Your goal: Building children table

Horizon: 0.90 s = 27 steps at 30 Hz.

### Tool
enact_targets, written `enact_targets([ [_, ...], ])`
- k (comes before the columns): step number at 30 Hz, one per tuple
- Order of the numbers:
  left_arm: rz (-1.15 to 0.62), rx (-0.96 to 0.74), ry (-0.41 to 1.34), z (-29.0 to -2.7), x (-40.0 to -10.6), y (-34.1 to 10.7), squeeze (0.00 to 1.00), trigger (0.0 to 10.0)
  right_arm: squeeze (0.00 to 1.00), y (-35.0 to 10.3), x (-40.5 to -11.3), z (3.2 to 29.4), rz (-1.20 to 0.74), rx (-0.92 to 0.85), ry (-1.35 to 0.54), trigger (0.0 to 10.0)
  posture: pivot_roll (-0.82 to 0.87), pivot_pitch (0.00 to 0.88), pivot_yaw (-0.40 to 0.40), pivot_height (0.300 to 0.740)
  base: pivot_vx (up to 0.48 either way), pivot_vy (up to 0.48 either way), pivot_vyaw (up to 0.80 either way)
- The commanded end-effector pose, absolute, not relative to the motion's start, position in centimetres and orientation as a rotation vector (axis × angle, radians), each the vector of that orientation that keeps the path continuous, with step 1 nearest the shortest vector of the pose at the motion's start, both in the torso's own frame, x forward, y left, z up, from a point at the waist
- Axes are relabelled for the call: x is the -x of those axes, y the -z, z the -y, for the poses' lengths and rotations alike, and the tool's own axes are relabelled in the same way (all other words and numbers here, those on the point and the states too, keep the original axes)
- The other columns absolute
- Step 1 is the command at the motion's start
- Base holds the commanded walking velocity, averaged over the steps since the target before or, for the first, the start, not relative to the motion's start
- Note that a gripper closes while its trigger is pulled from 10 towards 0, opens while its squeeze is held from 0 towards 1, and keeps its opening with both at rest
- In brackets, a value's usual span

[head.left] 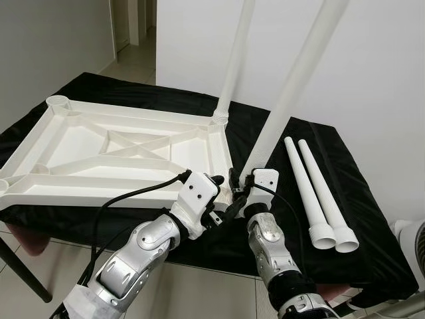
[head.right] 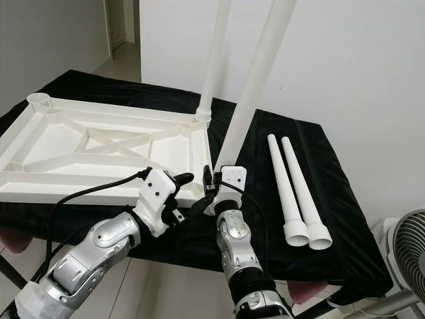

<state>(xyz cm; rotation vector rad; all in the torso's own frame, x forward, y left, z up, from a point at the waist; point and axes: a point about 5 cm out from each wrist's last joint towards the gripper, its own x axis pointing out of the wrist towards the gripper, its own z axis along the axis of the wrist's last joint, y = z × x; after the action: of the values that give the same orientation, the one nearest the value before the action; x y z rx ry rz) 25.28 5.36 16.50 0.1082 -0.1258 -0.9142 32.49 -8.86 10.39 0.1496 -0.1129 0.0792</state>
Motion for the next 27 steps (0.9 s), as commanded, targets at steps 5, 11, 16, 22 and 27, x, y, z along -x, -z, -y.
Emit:
enact_targets([
  [5, 0.138, -0.117, 1.119, -4.3, -24.2, -16.6, 0.0, 10.0, 0.0, -7.4, -32.1, 12.1, -0.038, -0.155, 0.135, 10.0, 0.04, 0.0, -0.134, 0.74, 0.0, 0.0, 0.0],
  [11, 0.137, -0.118, 1.122, -4.3, -24.1, -16.5, 0.0, 10.0, 0.0, -7.2, -32.3, 13.2, -0.069, -0.172, 0.213, 10.0, 0.04, 0.0, -0.134, 0.74, 0.0, 0.0, 0.0],
  [16, 0.136, -0.116, 1.125, -4.3, -24.1, -16.5, 0.0, 10.0, 0.0, -7.6, -32.5, 12.9, -0.054, -0.19, 0.22, 10.0, 0.04, 0.0, -0.132, 0.74, 0.0, 0.0, 0.0],
  [22, 0.136, -0.115, 1.127, -4.3, -24.0, -16.5, 0.0, 10.0, 0.0, -8.0, -32.5, 12.7, -0.028, -0.191, 0.199, 10.0, 0.04, 0.0, -0.134, 0.74, 0.0, 0.0, 0.0],
  [27, 0.13, -0.113, 1.131, -4.2, -23.9, -16.4, 0.0, 10.0, 1.0, -8.5, -32.4, 13.1, 0.031, -0.225, 0.159, 10.0, 0.04, 0.0, -0.132, 0.74, 0.0, 0.0, 0.0],
])
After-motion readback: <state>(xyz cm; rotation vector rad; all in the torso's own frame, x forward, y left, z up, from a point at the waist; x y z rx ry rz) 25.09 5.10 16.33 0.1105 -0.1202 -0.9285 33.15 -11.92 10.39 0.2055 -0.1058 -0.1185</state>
